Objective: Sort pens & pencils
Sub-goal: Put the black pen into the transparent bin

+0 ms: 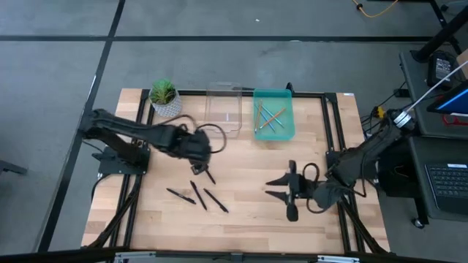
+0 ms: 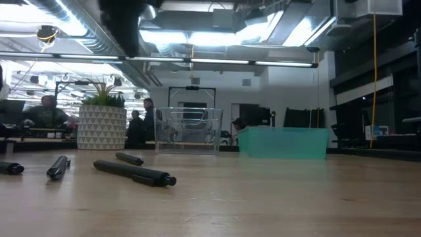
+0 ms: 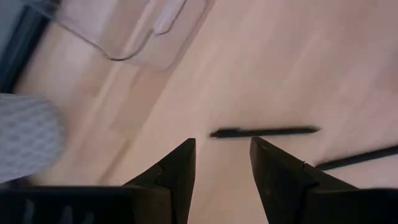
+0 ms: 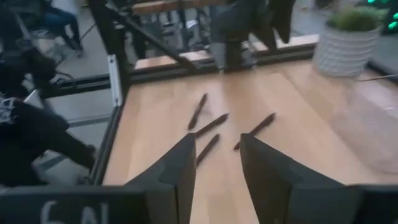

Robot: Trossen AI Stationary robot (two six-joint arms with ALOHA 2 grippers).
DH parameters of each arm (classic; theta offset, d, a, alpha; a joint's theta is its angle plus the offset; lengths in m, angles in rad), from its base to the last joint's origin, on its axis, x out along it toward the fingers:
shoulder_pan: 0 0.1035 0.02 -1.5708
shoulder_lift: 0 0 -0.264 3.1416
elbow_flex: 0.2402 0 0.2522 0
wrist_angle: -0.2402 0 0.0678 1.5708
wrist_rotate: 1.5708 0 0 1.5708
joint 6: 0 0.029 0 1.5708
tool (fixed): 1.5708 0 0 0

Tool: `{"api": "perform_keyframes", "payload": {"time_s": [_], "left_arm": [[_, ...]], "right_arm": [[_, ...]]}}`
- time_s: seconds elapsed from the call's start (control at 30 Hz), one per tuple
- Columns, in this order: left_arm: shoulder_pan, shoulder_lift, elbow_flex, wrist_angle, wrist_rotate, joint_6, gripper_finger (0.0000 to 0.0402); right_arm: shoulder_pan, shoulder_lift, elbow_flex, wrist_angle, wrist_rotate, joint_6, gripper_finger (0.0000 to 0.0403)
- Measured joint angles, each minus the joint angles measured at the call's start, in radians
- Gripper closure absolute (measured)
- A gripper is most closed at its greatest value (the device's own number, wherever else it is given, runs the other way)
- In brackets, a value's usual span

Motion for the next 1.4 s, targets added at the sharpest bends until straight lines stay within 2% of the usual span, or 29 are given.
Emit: {"api": "perform_keyframes", "payload": {"time_s": [0.13,0.23,0.33,0.43,0.53,0.67,0.83,1.07,1.27,1.4], "left_arm": [[-0.047,-0.196,-0.256,0.285,0.003,-0.037,0.0255],[-0.089,-0.314,-0.419,0.502,0.001,-0.007,0.0255],[-0.131,-0.388,-0.549,0.698,0.002,0.039,0.0255],[-0.162,-0.427,-0.636,0.842,0.003,0.074,0.0255],[-0.185,-0.43,-0.683,0.895,0.002,0.086,0.0255],[-0.194,-0.419,-0.71,0.93,0.003,0.057,0.0255],[-0.213,-0.406,-0.726,0.934,-0.001,0.103,0.0255],[-0.227,-0.405,-0.731,0.941,-0.019,0.142,0.0255],[-0.205,-0.364,-0.868,1.188,0.004,0.139,0.0255],[-0.166,-0.333,-0.903,1.189,0.021,0.086,0.0255]], "right_arm": [[-0.057,0.07,0.0,0.034,-0.117,0.03,0.0276],[-0.097,0.15,0.0,0.127,-0.201,0.023,0.0276],[-0.131,0.236,0.002,0.243,-0.287,-0.028,0.0276],[-0.16,0.329,0.058,0.266,-0.302,-0.072,0.0276],[-0.194,0.434,0.164,0.224,-0.31,-0.098,0.0276],[-0.231,0.551,0.325,0.038,-0.322,-0.117,0.0276],[-0.27,0.626,0.459,-0.103,-0.322,-0.062,0.0276],[-0.292,0.612,0.472,-0.173,-0.32,-0.023,0.0276],[-0.291,0.604,0.472,-0.234,-0.327,-0.013,0.0276],[-0.288,0.6,0.471,-0.304,-0.355,0.038,0.0276]]}}
